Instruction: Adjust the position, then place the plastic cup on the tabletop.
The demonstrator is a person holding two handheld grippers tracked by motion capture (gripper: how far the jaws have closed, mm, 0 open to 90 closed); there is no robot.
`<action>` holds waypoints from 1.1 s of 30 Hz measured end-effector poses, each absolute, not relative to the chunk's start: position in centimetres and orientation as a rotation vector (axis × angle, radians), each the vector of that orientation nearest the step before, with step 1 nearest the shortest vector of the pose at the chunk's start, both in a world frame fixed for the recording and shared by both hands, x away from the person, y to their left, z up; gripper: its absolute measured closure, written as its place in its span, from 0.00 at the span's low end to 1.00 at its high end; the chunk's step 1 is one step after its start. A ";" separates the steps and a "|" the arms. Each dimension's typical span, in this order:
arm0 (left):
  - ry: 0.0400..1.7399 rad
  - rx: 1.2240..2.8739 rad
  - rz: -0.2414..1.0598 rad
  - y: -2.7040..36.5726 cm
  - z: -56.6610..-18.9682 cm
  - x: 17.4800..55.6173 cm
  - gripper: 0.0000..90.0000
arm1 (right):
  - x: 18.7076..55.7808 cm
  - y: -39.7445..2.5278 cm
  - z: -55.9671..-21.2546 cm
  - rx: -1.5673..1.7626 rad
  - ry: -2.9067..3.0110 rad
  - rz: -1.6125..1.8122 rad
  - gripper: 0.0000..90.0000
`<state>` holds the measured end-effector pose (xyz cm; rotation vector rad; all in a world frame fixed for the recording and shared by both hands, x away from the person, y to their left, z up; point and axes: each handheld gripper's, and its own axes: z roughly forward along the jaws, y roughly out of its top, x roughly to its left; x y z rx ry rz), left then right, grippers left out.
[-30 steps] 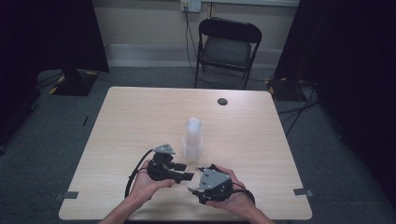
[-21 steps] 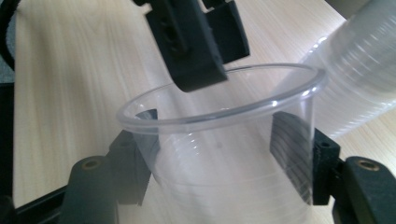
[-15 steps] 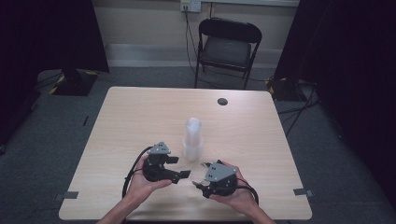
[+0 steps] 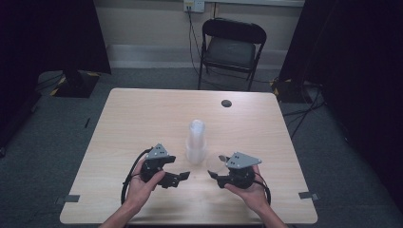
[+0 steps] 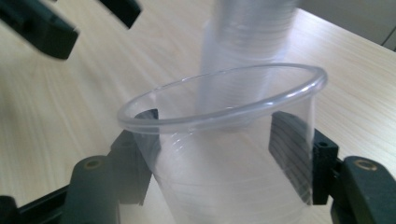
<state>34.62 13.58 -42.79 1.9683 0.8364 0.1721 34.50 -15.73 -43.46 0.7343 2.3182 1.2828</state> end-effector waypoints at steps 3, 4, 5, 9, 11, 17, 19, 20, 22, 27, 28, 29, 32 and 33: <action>0.836 1.965 0.206 13.9 -42.9 34.6 0.18 | 35.0 -16.3 -43.2 0.768 2.297 1.298 0.38; 0.850 1.959 0.226 14.3 -42.9 34.5 0.18 | 35.5 -16.7 -43.1 0.799 2.278 1.314 0.38; 0.850 1.959 0.226 14.3 -42.9 34.5 0.18 | 35.5 -16.7 -43.1 0.799 2.278 1.314 0.38; 0.857 1.951 0.272 15.2 -43.3 34.2 0.18 | 36.4 -17.6 -43.0 0.867 2.243 1.352 0.38; 0.866 1.950 0.277 15.6 -43.5 34.1 0.18 | 36.9 -18.0 -43.1 0.898 2.227 1.366 0.38; 0.858 1.964 0.313 16.0 -44.0 34.4 0.18 | 38.0 -18.9 -43.0 0.974 2.198 1.377 0.38; 0.862 1.972 0.315 16.1 -44.1 34.3 0.18 | 38.3 -19.2 -42.8 0.988 2.178 1.388 0.38; 0.855 1.981 0.324 16.3 -44.1 34.2 0.18 | 38.7 -19.5 -42.6 1.003 2.158 1.384 0.38; 0.872 1.972 0.331 16.8 -44.1 34.2 0.18 | 39.2 -19.7 -42.6 1.025 2.138 1.396 0.38; 0.905 1.958 0.342 17.4 -44.6 33.9 0.18 | 39.8 -19.8 -43.0 1.076 2.135 1.391 0.38; 0.905 1.961 0.342 17.5 -44.7 33.9 0.18 | 39.9 -19.8 -43.1 1.083 2.133 1.392 0.38; 0.908 1.962 0.329 17.7 -44.9 33.8 0.18 | 40.0 -19.8 -43.1 1.080 2.130 1.393 0.38; 0.920 1.960 0.324 18.1 -45.1 33.6 0.18 | 40.4 -19.9 -43.1 1.090 2.116 1.390 0.38; 0.923 1.961 0.327 18.2 -45.1 33.5 0.18 | 40.5 -20.0 -43.0 1.093 2.115 1.387 0.38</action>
